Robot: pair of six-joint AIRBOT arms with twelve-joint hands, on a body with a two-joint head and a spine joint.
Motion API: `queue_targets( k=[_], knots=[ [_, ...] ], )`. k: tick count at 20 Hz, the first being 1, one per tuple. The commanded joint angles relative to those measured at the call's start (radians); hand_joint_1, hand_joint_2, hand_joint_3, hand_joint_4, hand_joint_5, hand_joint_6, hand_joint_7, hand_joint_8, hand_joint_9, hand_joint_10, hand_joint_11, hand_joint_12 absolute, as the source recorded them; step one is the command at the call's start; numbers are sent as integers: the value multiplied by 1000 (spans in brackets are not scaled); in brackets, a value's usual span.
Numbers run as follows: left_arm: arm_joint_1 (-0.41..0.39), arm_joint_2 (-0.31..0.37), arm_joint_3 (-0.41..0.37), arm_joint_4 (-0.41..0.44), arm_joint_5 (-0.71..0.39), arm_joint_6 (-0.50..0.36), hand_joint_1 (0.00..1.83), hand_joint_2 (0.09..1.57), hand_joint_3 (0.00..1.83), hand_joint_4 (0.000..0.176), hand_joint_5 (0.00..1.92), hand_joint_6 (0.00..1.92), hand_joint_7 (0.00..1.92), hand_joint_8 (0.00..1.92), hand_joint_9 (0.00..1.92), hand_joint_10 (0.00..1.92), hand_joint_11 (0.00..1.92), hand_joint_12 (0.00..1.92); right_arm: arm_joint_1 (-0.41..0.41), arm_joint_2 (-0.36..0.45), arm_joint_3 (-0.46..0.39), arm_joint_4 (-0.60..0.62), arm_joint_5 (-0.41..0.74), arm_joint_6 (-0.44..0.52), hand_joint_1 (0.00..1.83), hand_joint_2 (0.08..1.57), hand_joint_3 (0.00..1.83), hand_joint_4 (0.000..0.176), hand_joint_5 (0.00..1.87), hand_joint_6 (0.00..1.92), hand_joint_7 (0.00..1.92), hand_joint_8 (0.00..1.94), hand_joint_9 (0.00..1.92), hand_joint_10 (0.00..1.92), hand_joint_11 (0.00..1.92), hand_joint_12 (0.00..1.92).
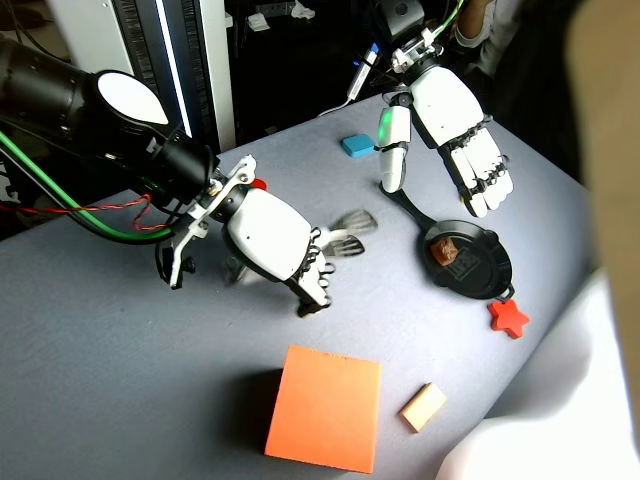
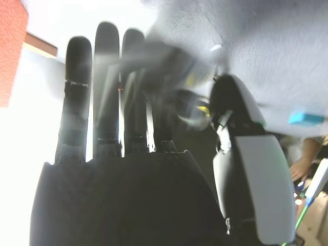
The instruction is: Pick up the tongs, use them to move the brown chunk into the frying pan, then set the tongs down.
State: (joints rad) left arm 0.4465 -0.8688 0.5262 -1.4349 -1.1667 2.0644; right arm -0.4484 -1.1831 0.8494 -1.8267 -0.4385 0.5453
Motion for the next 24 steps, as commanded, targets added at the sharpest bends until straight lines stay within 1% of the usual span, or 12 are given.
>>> queue_targets(
  k=[1,2,5,8,12,13,14,16,19,20,23,24],
  knots=[
    [-5,5,-3,84,-62,0,0,1156,3,0,29,0,0,0,0,0,0,0,-2,3,0,-45,-32,2,131,1132,0,0,242,1,305,5,311,6,0,909],
    [-5,5,-3,84,-62,0,0,1168,8,0,33,2,0,0,0,0,0,0,-3,4,0,-45,-36,4,90,1107,0,0,160,0,234,4,243,2,0,740],
    [-6,5,-4,84,-64,-2,0,1175,10,0,28,1,0,0,0,0,0,0,-3,11,0,-45,-41,0,132,1068,0,0,82,4,108,4,106,6,0,355],
    [-6,5,-6,84,-64,-2,0,1155,1,0,38,5,14,5,0,0,0,0,-7,11,0,-46,-60,-17,134,1048,0,0,31,2,59,2,52,1,0,209],
    [-2,5,-14,84,-69,-6,0,1143,0,0,42,6,7,2,0,0,0,0,-8,17,-3,-47,-71,-24,133,1035,0,0,42,7,58,2,46,1,0,150],
    [-2,5,-14,84,-69,-6,0,1145,0,0,37,4,7,2,0,0,0,0,-10,18,-2,-50,-79,-29,120,1037,0,0,21,4,35,3,24,2,0,66],
    [-2,6,-14,84,-69,-6,0,1147,0,0,31,1,5,1,0,0,0,0,-13,17,1,-61,-86,-27,93,1036,0,0,11,1,30,3,22,2,0,47],
    [-2,6,-15,84,-69,-6,0,1147,0,0,41,5,9,3,0,0,0,0,-18,14,9,-107,-101,1,91,1017,0,0,27,4,49,3,41,4,0,104],
    [0,7,-22,83,-69,-6,0,1135,0,0,34,2,6,1,0,0,0,0,0,9,29,-108,-101,17,98,1010,0,0,37,5,59,4,51,5,0,145],
    [0,7,-24,83,-70,-7,0,1140,0,0,37,3,0,0,0,0,0,0,5,7,37,-108,-101,20,113,1000,0,0,48,6,70,5,66,8,0,203],
    [-5,9,-31,83,-81,-11,0,1159,4,0,42,4,7,3,0,0,0,0,27,5,53,-108,-87,21,108,1000,0,0,46,4,66,2,61,4,0,217],
    [-6,9,-34,83,-82,-19,0,1145,0,0,36,2,4,1,0,0,0,0,35,16,46,-108,-73,23,95,1002,0,0,34,2,57,1,51,1,0,179]
  ],
)
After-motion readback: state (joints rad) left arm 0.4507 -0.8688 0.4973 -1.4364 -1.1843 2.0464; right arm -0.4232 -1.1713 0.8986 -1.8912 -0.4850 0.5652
